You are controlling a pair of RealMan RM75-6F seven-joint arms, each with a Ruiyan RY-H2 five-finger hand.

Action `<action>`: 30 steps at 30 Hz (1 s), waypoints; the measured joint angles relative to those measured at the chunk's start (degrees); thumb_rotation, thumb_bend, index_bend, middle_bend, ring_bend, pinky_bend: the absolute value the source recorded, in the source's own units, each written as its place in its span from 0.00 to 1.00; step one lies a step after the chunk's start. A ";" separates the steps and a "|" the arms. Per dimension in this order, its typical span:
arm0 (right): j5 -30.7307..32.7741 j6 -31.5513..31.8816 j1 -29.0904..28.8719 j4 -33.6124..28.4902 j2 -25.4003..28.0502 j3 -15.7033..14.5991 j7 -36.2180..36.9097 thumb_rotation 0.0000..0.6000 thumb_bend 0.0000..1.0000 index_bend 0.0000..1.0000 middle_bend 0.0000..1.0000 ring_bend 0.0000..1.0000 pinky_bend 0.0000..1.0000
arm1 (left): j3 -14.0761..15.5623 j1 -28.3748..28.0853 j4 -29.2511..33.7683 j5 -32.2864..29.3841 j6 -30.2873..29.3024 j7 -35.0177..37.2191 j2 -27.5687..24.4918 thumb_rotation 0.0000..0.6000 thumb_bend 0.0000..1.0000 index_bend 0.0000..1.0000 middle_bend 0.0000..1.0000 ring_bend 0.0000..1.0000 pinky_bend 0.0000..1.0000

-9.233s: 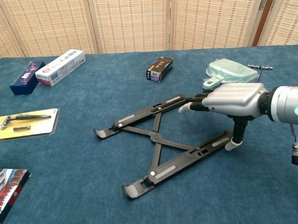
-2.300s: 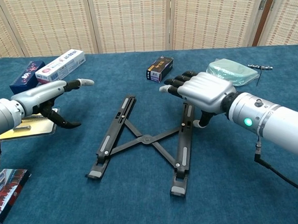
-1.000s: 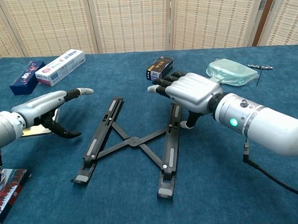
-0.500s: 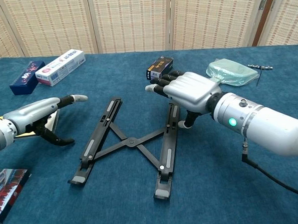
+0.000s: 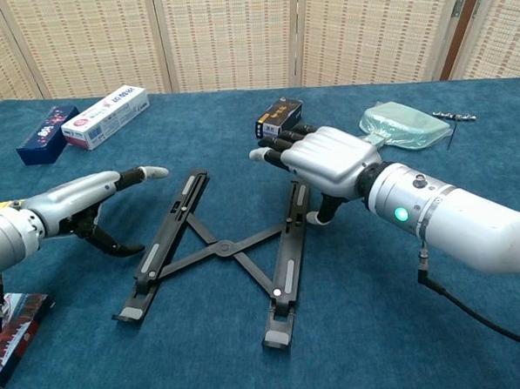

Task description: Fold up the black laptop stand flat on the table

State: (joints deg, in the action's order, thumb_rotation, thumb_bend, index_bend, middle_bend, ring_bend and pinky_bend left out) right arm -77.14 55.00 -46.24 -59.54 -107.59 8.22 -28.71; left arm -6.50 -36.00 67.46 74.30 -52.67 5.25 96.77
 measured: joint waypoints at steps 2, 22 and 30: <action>-0.05 0.03 0.01 0.08 -0.01 0.00 0.13 1.00 0.13 0.00 0.00 0.00 0.00 | -0.04 0.06 0.05 0.00 -0.16 -0.22 -0.01 1.00 0.24 0.00 0.00 0.00 0.00; -2.48 1.24 -0.34 2.84 -1.65 -0.43 3.01 1.00 0.13 0.00 0.00 0.00 0.00 | -0.02 -0.86 2.33 0.34 2.58 2.57 -0.77 1.00 0.24 0.00 0.00 0.00 0.00; -5.10 2.09 -0.84 4.72 -2.37 -1.26 6.73 1.00 0.13 0.00 0.00 0.00 0.00 | 0.35 -1.21 3.25 0.55 4.08 4.36 -1.66 1.00 0.24 0.00 0.00 0.00 0.00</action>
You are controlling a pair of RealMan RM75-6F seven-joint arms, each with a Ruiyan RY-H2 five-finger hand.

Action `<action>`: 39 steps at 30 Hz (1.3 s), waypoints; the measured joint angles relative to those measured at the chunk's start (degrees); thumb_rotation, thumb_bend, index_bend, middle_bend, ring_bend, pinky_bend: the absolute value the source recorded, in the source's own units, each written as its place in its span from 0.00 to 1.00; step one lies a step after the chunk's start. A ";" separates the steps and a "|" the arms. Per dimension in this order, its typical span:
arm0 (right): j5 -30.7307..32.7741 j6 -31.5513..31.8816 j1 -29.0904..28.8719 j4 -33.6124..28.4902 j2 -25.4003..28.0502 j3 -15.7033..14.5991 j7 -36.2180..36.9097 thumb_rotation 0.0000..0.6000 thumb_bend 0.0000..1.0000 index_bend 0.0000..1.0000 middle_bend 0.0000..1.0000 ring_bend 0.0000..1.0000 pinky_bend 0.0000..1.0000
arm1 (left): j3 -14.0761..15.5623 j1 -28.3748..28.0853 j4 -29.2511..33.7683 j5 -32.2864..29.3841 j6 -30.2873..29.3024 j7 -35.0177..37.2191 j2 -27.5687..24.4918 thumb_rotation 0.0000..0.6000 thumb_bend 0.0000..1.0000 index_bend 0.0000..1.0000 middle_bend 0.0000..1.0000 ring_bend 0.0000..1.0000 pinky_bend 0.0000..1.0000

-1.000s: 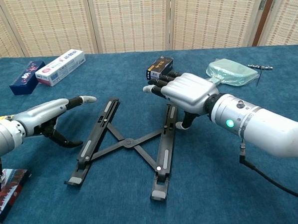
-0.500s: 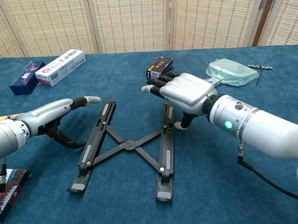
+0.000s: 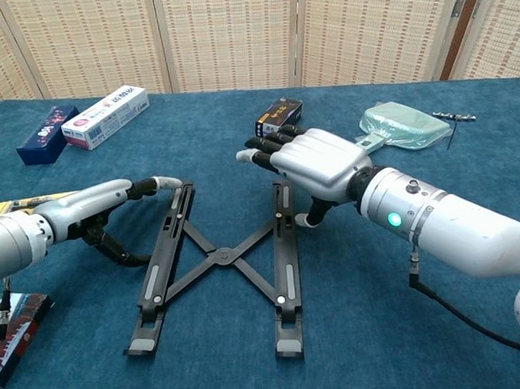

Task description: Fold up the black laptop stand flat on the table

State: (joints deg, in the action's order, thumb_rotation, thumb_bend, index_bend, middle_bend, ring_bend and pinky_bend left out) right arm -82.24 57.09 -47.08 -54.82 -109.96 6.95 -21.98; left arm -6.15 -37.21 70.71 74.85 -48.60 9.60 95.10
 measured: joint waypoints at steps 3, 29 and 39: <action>-1.16 0.30 -0.23 0.74 -0.26 -0.44 1.79 1.00 0.13 0.00 0.00 0.00 0.00 | 0.13 -0.29 0.47 0.76 0.41 1.37 -0.41 1.00 0.24 0.00 0.00 0.00 0.00; -9.26 5.11 -2.53 9.04 -3.78 -2.93 13.09 1.00 0.13 0.00 0.00 0.00 0.00 | 0.86 -3.85 5.89 2.33 5.87 5.03 -4.60 1.00 0.24 0.00 0.00 0.00 0.00; -10.29 5.47 -2.91 9.49 -3.41 -3.45 14.81 1.00 0.13 0.00 0.00 0.00 0.00 | 1.24 -4.21 6.73 2.68 5.56 4.25 -5.95 1.00 0.24 0.00 0.00 0.00 0.00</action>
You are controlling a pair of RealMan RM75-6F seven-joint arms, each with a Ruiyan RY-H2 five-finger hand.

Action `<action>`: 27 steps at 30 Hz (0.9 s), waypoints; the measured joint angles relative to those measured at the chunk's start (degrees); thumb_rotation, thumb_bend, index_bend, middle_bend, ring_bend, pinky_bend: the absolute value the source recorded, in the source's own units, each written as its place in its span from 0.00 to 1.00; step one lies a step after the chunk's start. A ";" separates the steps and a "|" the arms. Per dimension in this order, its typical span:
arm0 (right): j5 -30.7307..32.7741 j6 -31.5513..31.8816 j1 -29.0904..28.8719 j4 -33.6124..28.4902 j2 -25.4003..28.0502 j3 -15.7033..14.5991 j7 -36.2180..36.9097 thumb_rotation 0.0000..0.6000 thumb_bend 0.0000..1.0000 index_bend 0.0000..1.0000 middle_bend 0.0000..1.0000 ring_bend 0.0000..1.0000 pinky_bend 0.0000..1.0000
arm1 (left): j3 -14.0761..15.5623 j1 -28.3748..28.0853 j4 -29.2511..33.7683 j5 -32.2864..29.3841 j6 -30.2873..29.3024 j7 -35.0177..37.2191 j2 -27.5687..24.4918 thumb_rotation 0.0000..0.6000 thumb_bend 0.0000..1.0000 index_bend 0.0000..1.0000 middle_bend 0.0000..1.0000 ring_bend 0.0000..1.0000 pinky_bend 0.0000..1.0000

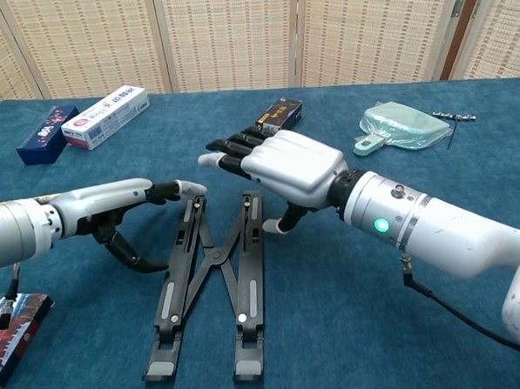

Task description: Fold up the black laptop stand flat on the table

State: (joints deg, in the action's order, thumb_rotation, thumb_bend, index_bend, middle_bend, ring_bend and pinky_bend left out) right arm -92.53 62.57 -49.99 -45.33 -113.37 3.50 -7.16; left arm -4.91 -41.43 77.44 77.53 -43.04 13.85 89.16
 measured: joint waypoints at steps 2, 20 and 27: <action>-0.22 -0.22 -0.12 -1.09 1.23 -0.16 -0.03 1.00 0.13 0.00 0.00 0.00 0.00 | 0.08 0.47 0.50 -0.74 -0.63 -1.16 -0.87 1.00 0.24 0.00 0.00 0.00 0.00; -1.87 -21.80 -10.56 -32.99 26.68 -2.44 -0.66 1.00 0.05 0.00 0.00 0.00 0.00 | -0.92 9.35 10.08 -8.60 -14.34 -10.83 -10.04 1.00 0.24 0.00 0.00 0.00 0.00; -3.92 -28.27 -16.73 -34.06 28.28 -3.13 1.09 1.00 0.01 0.00 0.00 0.00 0.00 | -1.02 11.61 12.36 -9.11 -16.91 -11.56 -11.97 1.00 0.24 0.00 0.00 0.00 0.00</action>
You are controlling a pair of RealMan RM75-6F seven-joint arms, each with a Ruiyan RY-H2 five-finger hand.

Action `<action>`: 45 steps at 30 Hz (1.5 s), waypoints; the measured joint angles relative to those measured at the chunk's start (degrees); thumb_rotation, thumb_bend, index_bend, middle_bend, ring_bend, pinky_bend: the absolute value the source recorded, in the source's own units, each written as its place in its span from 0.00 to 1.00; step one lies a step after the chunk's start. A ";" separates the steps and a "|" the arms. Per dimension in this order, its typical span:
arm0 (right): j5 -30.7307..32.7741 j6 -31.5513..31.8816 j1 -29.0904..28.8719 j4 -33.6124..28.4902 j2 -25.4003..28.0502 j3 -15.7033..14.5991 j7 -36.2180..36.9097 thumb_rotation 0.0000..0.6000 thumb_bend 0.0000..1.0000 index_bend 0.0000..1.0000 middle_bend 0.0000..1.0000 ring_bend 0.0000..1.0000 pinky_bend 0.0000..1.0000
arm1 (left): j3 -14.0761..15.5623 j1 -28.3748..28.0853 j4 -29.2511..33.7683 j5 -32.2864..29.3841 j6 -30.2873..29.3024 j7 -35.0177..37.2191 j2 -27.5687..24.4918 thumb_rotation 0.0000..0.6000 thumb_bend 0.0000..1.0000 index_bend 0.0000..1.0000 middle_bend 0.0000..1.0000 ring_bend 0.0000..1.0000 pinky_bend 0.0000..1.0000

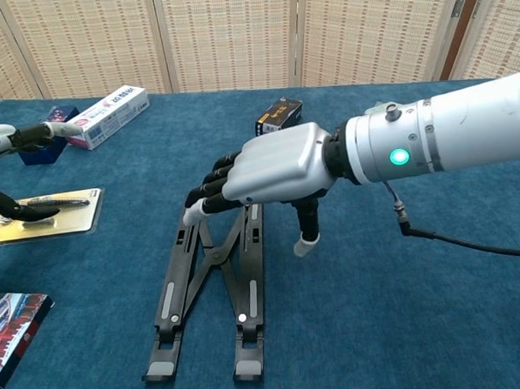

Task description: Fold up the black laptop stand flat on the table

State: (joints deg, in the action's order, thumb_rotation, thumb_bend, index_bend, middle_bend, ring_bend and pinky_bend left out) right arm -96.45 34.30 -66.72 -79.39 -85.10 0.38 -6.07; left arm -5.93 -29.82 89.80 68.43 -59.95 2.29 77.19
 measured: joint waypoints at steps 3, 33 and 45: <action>-1.43 -0.69 -1.55 0.74 -0.79 -0.60 1.49 1.00 0.00 0.00 0.00 0.00 0.00 | 0.02 0.65 0.51 -0.06 -0.41 0.08 -0.39 1.00 0.24 0.00 0.00 0.00 0.00; -9.08 -1.83 -14.08 16.29 -11.84 -7.07 20.39 1.00 0.00 0.00 0.00 0.00 0.00 | -0.95 2.92 -2.25 -0.38 0.43 3.55 -0.11 1.00 0.24 0.00 0.00 0.00 0.00; -9.86 -1.58 -17.45 18.79 -13.31 -9.34 24.51 1.00 0.07 0.00 0.17 0.00 0.00 | -1.17 3.39 -2.25 0.58 0.31 4.37 -0.33 1.00 0.24 0.00 0.00 0.00 0.00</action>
State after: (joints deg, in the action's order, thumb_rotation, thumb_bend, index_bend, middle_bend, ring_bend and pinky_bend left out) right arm -106.31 32.71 -84.17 -60.61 -98.40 -8.97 18.44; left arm -7.10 -26.43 87.55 69.01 -59.64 6.66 76.86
